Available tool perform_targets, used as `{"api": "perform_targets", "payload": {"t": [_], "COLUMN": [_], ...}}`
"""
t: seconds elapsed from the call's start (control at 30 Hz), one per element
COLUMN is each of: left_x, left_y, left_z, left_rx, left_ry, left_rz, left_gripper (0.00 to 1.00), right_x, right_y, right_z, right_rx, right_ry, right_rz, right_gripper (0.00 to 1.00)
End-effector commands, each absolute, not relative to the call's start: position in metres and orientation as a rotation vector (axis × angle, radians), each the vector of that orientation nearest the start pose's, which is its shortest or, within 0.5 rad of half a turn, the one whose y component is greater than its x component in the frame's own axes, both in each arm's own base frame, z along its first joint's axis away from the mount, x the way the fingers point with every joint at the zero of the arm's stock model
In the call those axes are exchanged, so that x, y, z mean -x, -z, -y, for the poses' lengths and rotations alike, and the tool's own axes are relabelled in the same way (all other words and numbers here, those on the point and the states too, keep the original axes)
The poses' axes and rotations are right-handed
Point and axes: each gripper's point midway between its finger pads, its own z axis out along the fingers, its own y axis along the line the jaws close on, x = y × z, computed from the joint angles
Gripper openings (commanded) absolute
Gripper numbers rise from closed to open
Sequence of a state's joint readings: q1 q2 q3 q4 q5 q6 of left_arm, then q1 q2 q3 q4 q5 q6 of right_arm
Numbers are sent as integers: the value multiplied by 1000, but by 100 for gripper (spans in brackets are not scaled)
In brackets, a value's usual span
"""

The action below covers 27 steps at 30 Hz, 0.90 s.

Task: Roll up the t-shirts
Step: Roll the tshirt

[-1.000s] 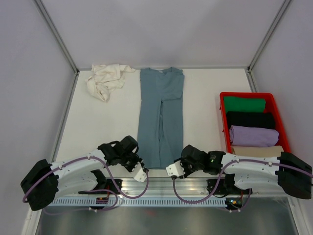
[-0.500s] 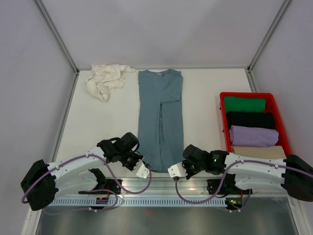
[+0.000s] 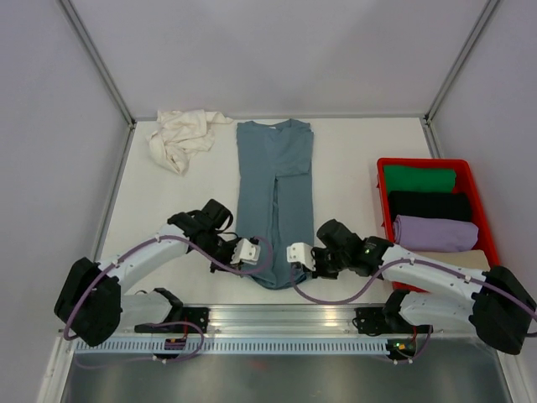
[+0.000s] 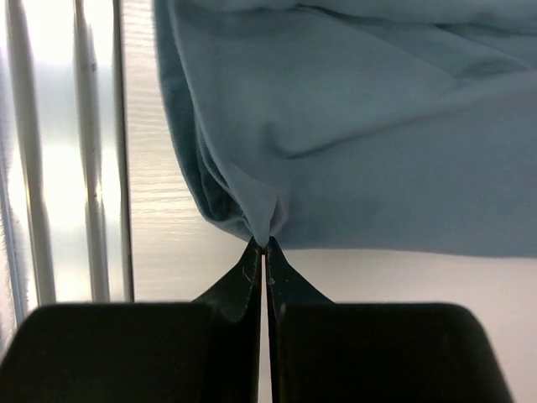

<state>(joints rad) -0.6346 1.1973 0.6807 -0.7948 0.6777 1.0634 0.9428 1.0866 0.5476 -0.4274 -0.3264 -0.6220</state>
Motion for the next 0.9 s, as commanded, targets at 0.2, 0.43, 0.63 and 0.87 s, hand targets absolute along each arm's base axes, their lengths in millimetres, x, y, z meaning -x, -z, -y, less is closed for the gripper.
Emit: {"api": "perform_targets", "payload": {"t": [0.2,0.43,0.63,0.87], "left_x": [-141,-162,-171,-174], "left_y": [-75,-61,-55,-54], "left_z": [193,181,179,181], "left_rx": [2431,2404,2375,2290], "left_ry": [-1224,-1163,-1131,-1143], "left_rz": [2234,2272,2281,2320], "left_gripper": [2,2,2,2], "right_x": [-154,-180,-198,-215], "right_y": [-64,-59,-65,-69], "right_z": [-228,-221,-221,-221], "right_rx": [1695,1578,1459,1319], "right_ry": [-628,-585,-598,-571], "right_rz": [-1839,-1945,-1965,-2040], "right_gripper": [0,0,2,24]}}
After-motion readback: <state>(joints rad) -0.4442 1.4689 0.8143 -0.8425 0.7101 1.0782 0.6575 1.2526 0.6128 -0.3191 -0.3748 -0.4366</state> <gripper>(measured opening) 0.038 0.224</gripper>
